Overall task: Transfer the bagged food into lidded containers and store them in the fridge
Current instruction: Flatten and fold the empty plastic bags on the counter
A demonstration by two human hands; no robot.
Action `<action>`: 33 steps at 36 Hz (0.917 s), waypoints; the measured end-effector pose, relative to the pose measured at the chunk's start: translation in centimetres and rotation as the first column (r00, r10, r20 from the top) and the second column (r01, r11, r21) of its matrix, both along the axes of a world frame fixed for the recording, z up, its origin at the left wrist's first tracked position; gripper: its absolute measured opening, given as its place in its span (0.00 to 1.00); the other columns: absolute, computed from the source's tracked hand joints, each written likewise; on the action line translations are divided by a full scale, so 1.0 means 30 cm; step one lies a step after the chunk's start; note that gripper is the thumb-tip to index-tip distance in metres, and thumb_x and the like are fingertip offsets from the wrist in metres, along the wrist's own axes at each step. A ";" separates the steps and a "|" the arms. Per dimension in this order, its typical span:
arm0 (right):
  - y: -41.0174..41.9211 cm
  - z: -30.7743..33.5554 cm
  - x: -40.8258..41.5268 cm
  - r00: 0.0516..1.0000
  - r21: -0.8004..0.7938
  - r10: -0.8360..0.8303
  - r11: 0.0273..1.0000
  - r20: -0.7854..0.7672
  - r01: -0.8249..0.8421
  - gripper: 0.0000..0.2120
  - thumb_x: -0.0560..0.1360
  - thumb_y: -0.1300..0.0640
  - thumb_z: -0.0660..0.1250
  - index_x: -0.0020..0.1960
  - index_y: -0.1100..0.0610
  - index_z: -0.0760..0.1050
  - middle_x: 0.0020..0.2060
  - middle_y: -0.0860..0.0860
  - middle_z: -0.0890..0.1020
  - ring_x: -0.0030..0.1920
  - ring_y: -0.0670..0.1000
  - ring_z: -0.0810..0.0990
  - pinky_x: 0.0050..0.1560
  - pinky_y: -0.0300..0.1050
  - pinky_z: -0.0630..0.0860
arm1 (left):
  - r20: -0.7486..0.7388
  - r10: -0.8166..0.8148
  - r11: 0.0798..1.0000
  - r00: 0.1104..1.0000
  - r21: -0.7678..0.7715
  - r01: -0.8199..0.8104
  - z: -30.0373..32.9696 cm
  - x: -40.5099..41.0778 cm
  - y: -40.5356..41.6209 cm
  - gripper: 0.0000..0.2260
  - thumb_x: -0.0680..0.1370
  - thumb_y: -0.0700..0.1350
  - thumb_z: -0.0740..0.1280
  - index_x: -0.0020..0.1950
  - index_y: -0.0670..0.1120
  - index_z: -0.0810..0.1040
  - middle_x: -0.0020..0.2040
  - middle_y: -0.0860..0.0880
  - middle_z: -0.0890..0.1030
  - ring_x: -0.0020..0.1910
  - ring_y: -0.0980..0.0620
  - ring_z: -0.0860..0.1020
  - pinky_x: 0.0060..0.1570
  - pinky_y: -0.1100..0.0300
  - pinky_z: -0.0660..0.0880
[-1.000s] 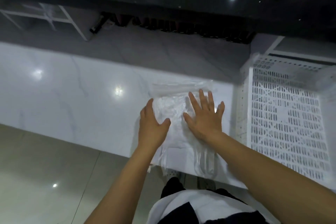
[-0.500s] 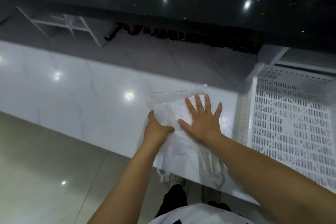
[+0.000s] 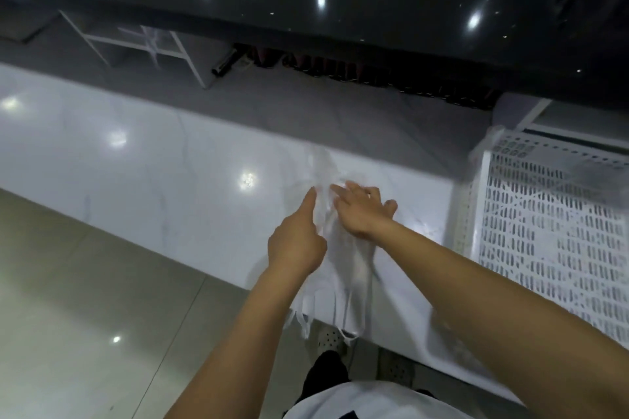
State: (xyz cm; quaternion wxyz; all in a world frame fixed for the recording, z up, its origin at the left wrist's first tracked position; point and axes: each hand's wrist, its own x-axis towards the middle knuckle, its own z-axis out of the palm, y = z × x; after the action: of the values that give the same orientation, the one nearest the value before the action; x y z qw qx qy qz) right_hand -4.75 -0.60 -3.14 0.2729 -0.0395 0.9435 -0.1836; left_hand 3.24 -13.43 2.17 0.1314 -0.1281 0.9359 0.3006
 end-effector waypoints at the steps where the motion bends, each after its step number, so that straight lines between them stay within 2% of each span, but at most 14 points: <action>1: 0.003 0.026 -0.016 0.999 -0.032 -0.037 0.999 0.036 0.039 0.25 0.82 0.41 0.41 0.77 0.38 0.58 0.79 0.46 0.60 0.76 0.56 0.57 0.70 0.64 0.55 | 0.006 -0.039 0.999 0.999 -0.032 0.039 0.000 0.000 0.024 0.37 0.78 0.40 0.63 0.80 0.62 0.49 0.40 0.52 0.75 0.36 0.51 0.76 0.33 0.57 0.71; 3: 0.012 0.074 -0.045 0.973 -0.199 -0.153 0.962 0.173 0.187 0.25 0.80 0.40 0.43 0.70 0.43 0.69 0.69 0.51 0.74 0.68 0.57 0.70 0.66 0.59 0.66 | 0.020 -0.100 0.992 0.995 -0.081 0.101 -0.014 0.002 0.075 0.36 0.80 0.42 0.62 0.80 0.63 0.46 0.43 0.50 0.78 0.37 0.50 0.77 0.34 0.56 0.74; 6: 0.043 0.119 -0.081 0.855 -0.513 -0.320 0.694 0.409 0.505 0.22 0.78 0.36 0.54 0.56 0.47 0.80 0.51 0.48 0.83 0.51 0.52 0.81 0.52 0.51 0.77 | 0.077 -0.135 0.985 0.988 -0.093 0.142 -0.054 0.003 0.134 0.40 0.79 0.40 0.62 0.79 0.63 0.40 0.44 0.49 0.78 0.36 0.49 0.77 0.32 0.56 0.72; 9: 0.100 0.104 -0.093 0.739 -0.603 -0.406 0.426 0.538 0.674 0.18 0.81 0.39 0.57 0.62 0.47 0.78 0.56 0.50 0.84 0.56 0.54 0.82 0.61 0.52 0.76 | 0.155 -0.144 0.986 0.977 -0.064 0.156 -0.093 0.000 0.168 0.44 0.78 0.40 0.63 0.80 0.62 0.35 0.54 0.46 0.79 0.43 0.45 0.80 0.39 0.53 0.76; 12: 0.142 0.099 -0.054 0.734 -0.645 -0.378 0.354 0.563 0.677 0.19 0.79 0.35 0.58 0.53 0.44 0.82 0.50 0.47 0.87 0.49 0.51 0.86 0.42 0.42 0.80 | 0.160 -0.115 0.992 0.980 -0.026 0.121 -0.131 -0.011 0.184 0.45 0.77 0.43 0.65 0.80 0.58 0.35 0.52 0.48 0.78 0.41 0.47 0.77 0.39 0.55 0.74; 13: 0.150 0.096 -0.040 0.741 -0.663 -0.395 0.341 0.543 0.667 0.18 0.78 0.34 0.61 0.55 0.44 0.82 0.52 0.47 0.87 0.50 0.51 0.86 0.41 0.40 0.80 | 0.165 -0.108 0.994 0.980 -0.009 0.111 -0.140 -0.018 0.186 0.46 0.77 0.45 0.66 0.81 0.57 0.34 0.52 0.48 0.79 0.41 0.48 0.77 0.38 0.55 0.73; 16: 0.152 0.082 -0.009 0.787 -0.736 -0.542 0.397 0.295 0.549 0.27 0.76 0.38 0.68 0.71 0.47 0.71 0.66 0.49 0.78 0.61 0.50 0.80 0.54 0.45 0.77 | 0.200 -0.078 0.995 0.977 0.076 0.064 -0.163 -0.042 0.187 0.48 0.75 0.54 0.69 0.81 0.55 0.35 0.64 0.48 0.79 0.51 0.45 0.80 0.44 0.55 0.74; 18: 0.145 0.090 0.009 0.781 -0.707 -0.618 0.592 -0.091 0.387 0.29 0.77 0.44 0.69 0.75 0.49 0.66 0.70 0.49 0.73 0.66 0.50 0.74 0.62 0.47 0.72 | 0.207 -0.049 0.996 0.977 0.088 0.031 -0.177 -0.050 0.182 0.47 0.75 0.61 0.67 0.81 0.54 0.37 0.68 0.47 0.78 0.57 0.44 0.80 0.48 0.54 0.74; 20: 0.131 0.120 0.031 0.727 -0.570 -0.443 0.817 -0.524 0.087 0.23 0.78 0.54 0.67 0.72 0.55 0.70 0.69 0.53 0.75 0.68 0.55 0.72 0.68 0.54 0.69 | 0.198 -0.043 0.999 0.979 0.025 0.038 -0.191 -0.049 0.175 0.42 0.77 0.64 0.61 0.82 0.54 0.39 0.63 0.46 0.80 0.55 0.43 0.81 0.47 0.53 0.73; 22: 0.109 0.134 0.047 0.651 -0.370 -0.141 0.901 -0.746 -0.228 0.18 0.76 0.61 0.67 0.66 0.59 0.77 0.66 0.57 0.78 0.68 0.61 0.73 0.68 0.62 0.67 | 0.175 -0.067 0.992 0.982 -0.095 0.084 -0.197 -0.047 0.171 0.33 0.80 0.61 0.55 0.82 0.54 0.49 0.56 0.46 0.82 0.52 0.43 0.81 0.45 0.53 0.73; 25: 0.065 0.129 0.072 0.703 -0.060 0.306 0.894 -0.642 -0.444 0.19 0.81 0.55 0.61 0.72 0.52 0.73 0.76 0.53 0.67 0.78 0.58 0.60 0.75 0.63 0.52 | 0.091 -0.077 0.969 0.993 -0.227 0.096 -0.203 -0.030 0.173 0.20 0.81 0.54 0.55 0.70 0.48 0.72 0.54 0.45 0.82 0.54 0.43 0.80 0.53 0.51 0.75; 27: 0.053 0.100 0.061 0.729 0.168 0.479 0.872 -0.489 -0.460 0.22 0.84 0.47 0.52 0.78 0.45 0.62 0.81 0.49 0.54 0.81 0.54 0.46 0.76 0.64 0.40 | -0.046 -0.093 0.948 0.995 -0.309 0.074 -0.216 0.011 0.170 0.18 0.81 0.54 0.58 0.65 0.46 0.75 0.58 0.45 0.79 0.57 0.44 0.74 0.57 0.51 0.70; 30: 0.059 0.046 0.026 0.768 0.361 0.545 0.828 -0.337 -0.430 0.25 0.84 0.43 0.47 0.81 0.44 0.50 0.82 0.49 0.44 0.80 0.55 0.37 0.74 0.68 0.35 | -0.153 -0.156 0.936 0.976 -0.337 0.097 -0.245 0.085 0.149 0.22 0.81 0.52 0.59 0.76 0.52 0.69 0.74 0.41 0.68 0.71 0.38 0.65 0.69 0.45 0.61; 33: 0.085 -0.019 0.016 0.793 0.426 0.538 0.813 -0.286 -0.398 0.27 0.84 0.41 0.45 0.81 0.44 0.45 0.82 0.49 0.42 0.80 0.57 0.36 0.73 0.70 0.35 | -0.084 -0.164 0.949 0.983 -0.285 0.135 -0.295 0.135 0.110 0.28 0.83 0.56 0.52 0.82 0.61 0.46 0.83 0.46 0.41 0.81 0.41 0.38 0.77 0.41 0.37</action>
State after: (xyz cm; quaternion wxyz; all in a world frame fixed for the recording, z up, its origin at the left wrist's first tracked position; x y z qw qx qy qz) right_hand -4.28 1.96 -3.71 0.1177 -0.2631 0.9550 0.0705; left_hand 7.29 -10.15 -6.67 0.0845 -0.0577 0.9815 0.1617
